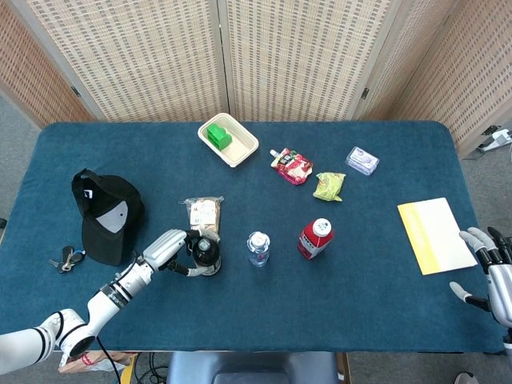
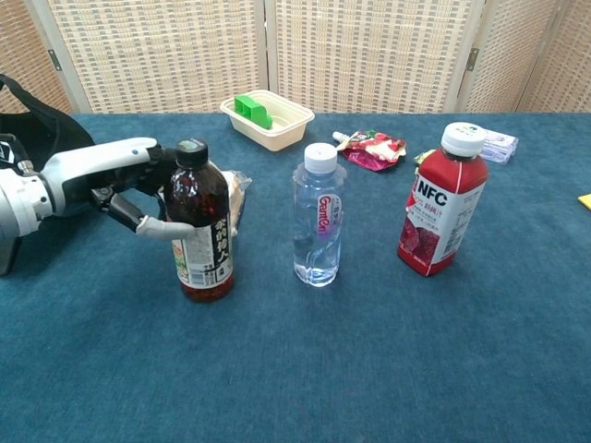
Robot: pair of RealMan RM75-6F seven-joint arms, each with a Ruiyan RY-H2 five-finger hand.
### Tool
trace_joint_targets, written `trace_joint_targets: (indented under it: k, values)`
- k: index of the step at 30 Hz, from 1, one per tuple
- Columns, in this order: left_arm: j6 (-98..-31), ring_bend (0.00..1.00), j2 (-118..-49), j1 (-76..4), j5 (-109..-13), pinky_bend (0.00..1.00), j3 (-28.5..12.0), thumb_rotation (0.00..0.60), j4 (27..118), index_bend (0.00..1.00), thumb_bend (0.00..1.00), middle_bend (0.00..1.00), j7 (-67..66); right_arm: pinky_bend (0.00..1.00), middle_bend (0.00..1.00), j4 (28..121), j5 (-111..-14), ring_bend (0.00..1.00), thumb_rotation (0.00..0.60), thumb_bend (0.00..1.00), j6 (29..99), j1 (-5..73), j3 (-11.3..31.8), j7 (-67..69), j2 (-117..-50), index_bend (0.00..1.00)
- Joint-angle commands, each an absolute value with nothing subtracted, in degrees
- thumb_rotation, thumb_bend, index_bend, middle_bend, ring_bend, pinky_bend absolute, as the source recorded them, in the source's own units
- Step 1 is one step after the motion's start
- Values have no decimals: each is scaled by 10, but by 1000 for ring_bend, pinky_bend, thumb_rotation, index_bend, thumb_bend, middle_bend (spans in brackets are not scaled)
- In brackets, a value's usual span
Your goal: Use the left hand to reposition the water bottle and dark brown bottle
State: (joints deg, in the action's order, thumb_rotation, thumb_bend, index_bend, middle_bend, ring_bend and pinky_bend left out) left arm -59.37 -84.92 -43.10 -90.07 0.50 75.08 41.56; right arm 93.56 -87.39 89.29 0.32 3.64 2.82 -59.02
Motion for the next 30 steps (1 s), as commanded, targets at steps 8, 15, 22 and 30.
trace_joint_targets:
  k: [8, 15, 22, 30]
  values:
    - [-602, 208, -845, -426, -903, 401, 0, 600, 754, 99, 221, 203, 423, 182, 157, 930, -877, 54, 600, 93, 901, -1, 36, 34, -594, 190]
    - [-621, 55, -827, -414, -909, 238, 1, 600, 776, 0, 221, 72, 413, 182, 157, 934, -881, 54, 600, 92, 907, -3, 36, 31, -593, 190]
    - [-642, 37, -785, -391, -901, 216, 4, 600, 819, 0, 221, 43, 404, 182, 158, 937, -880, 54, 600, 93, 903, -1, 35, 28, -590, 190]
    - [-687, 37, -724, -345, -873, 216, -2, 600, 866, 0, 221, 43, 363, 182, 158, 940, -872, 53, 600, 93, 895, 1, 38, 28, -584, 190]
